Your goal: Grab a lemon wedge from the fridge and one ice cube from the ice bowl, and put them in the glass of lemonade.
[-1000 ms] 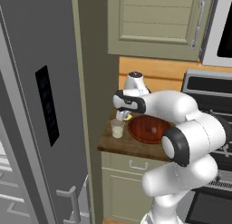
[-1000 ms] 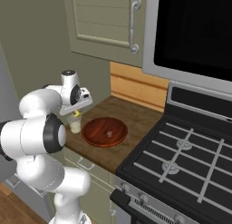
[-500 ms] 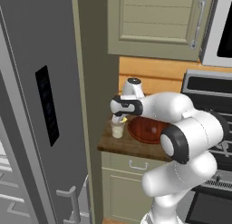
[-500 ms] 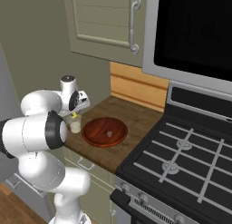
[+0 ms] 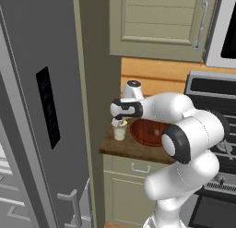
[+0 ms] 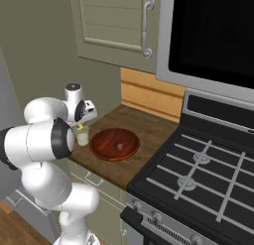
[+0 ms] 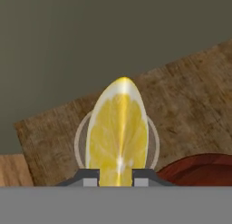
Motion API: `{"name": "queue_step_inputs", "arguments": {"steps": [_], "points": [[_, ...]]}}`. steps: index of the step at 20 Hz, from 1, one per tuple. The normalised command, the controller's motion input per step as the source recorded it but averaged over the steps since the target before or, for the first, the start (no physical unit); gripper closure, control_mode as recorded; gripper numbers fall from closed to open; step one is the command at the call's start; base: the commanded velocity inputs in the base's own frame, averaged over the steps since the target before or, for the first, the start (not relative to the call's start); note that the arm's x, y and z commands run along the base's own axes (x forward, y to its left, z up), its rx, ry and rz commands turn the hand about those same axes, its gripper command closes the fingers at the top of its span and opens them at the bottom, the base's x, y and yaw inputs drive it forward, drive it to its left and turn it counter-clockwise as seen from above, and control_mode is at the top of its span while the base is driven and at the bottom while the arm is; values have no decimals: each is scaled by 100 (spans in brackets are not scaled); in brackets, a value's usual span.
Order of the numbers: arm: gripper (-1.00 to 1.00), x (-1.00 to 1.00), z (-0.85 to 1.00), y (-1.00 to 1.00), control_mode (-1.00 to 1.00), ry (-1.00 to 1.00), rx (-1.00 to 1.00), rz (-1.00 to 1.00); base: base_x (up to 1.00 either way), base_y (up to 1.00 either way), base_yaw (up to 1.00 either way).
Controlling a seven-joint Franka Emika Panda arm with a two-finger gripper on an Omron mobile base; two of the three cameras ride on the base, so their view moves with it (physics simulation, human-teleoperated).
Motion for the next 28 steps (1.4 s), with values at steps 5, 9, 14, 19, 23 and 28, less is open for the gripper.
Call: {"name": "queue_step_inputs", "arguments": {"steps": [5,9,14,19,23,28], "points": [[100,0,-34,0,-100,0,0,0,0,0,0],[100,0,-3,0,-100,0,0,0,0,0,0],[100,0,0,0,-100,0,0,0,0,0,0],[-100,0,0,0,-100,0,0,0,0,0,0],[-100,0,0,0,-100,0,0,0,0,0,0],[-100,0,0,0,-100,0,0,0,0,0,0]]}}
